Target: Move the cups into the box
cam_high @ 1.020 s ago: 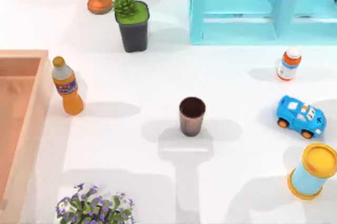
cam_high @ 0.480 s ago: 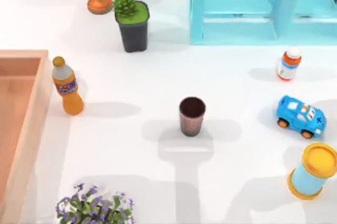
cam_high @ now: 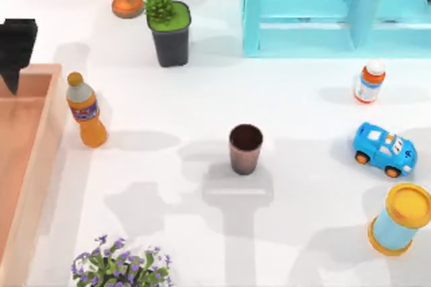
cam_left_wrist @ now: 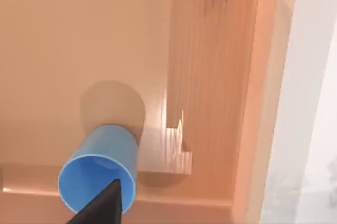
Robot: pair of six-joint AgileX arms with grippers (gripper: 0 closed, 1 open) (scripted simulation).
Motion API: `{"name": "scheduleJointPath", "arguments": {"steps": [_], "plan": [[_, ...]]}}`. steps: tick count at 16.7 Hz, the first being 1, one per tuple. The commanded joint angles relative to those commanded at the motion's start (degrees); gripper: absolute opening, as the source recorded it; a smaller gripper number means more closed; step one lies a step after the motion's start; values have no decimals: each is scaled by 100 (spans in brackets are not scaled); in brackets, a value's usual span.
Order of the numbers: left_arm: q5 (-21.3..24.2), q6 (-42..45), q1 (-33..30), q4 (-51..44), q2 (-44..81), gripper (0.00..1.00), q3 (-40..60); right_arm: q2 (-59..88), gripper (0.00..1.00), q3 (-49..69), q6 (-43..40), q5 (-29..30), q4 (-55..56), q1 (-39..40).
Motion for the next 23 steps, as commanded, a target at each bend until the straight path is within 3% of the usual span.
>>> {"name": "scheduleJointPath", "arguments": {"steps": [6,10,13,18,23], "plan": [[-101,-2958,-2787,-54,2359,100,2619,0,100,0,0,0,0,0],[-88,-4218,-4051,11,3422,100,3740,0,100,0,0,0,0,0],[-69,-4530,-4367,40,3727,100,4044,0,100,0,0,0,0,0],[-67,-4522,-4354,57,3719,100,4009,0,100,0,0,0,0,0],[-66,-4475,-4313,967,3690,100,3088,0,100,0,0,0,0,0]]}}
